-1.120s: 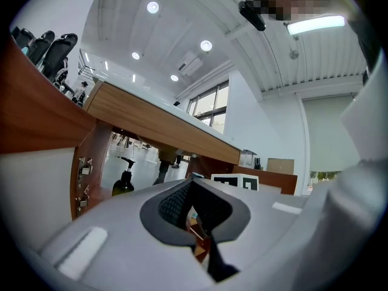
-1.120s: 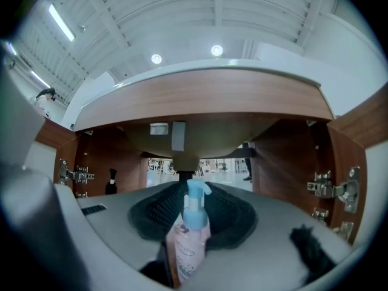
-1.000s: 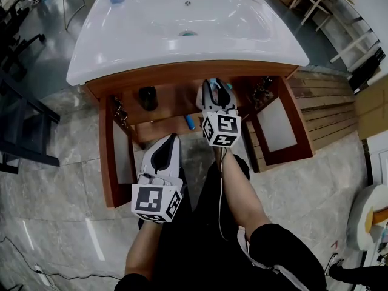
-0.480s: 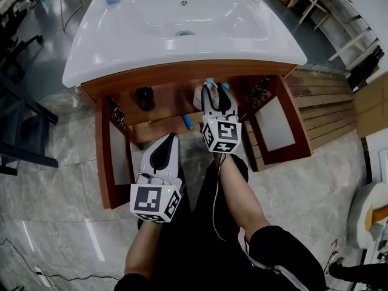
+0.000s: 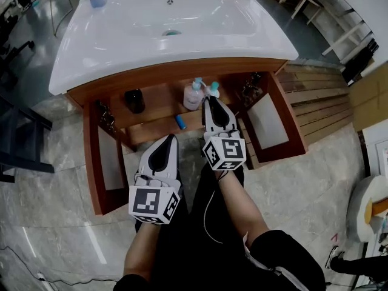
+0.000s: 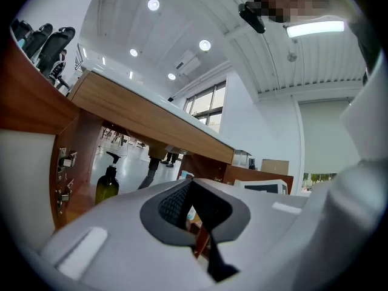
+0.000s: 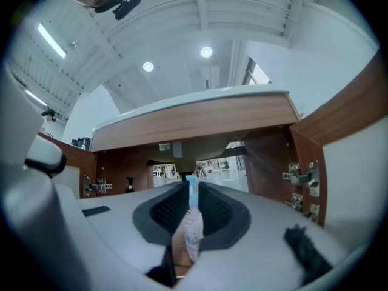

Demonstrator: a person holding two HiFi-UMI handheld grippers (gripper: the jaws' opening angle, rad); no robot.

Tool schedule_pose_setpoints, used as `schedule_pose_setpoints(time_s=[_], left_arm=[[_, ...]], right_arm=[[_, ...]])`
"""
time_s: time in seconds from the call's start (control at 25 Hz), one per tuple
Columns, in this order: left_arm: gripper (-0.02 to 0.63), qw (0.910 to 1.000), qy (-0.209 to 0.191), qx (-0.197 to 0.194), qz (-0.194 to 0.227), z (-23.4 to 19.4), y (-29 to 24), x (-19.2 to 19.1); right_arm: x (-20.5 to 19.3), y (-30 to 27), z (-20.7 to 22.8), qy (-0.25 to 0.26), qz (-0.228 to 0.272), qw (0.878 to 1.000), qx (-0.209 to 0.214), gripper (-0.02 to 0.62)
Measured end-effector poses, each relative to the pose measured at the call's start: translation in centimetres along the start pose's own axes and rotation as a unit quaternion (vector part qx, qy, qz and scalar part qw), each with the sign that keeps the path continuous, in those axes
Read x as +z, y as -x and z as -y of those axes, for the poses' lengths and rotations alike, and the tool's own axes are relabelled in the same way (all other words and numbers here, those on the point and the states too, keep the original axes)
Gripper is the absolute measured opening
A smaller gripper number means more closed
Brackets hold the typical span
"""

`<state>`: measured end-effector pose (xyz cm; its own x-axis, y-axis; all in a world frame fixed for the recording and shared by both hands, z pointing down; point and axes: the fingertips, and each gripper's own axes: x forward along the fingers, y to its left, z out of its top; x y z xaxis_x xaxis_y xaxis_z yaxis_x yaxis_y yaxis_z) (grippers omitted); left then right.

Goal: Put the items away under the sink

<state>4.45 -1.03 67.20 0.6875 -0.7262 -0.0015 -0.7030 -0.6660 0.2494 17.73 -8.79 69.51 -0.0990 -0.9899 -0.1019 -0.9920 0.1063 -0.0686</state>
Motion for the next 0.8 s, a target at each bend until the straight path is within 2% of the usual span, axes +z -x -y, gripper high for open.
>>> schedule_pose_setpoints(time_s=[0.04,0.16,0.44,0.64,0.8], left_arm=[[0.005,1.0000,0.001,0.000,0.000,0.1,-0.2,0.0],[0.005,1.0000,0.003,0.000,0.000,0.3,-0.7,0.0],[0.005,0.9999,0.006,0.001,-0.012,0.4,-2.5,0.0],[0.005,0.9995,0.023,0.000,-0.024,1.1,-3.8,0.7],[0.005,0.9974,0.043,0.006,-0.058,2.2,-4.2,2.2]], right_arm=[[0.1,0.4,0.1,-0.004,-0.001,1.000,0.000,0.048],[0.1,1.1,0.2,-0.016,-0.012,1.000,0.005,0.020],[-0.8,2.5,0.3,-0.043,-0.057,0.997,0.015,0.015],[-0.7,3.9,0.4,-0.054,-0.087,0.995,0.010,0.015],[1.3,5.0,0.0,-0.068,-0.128,0.989,0.005,0.015]])
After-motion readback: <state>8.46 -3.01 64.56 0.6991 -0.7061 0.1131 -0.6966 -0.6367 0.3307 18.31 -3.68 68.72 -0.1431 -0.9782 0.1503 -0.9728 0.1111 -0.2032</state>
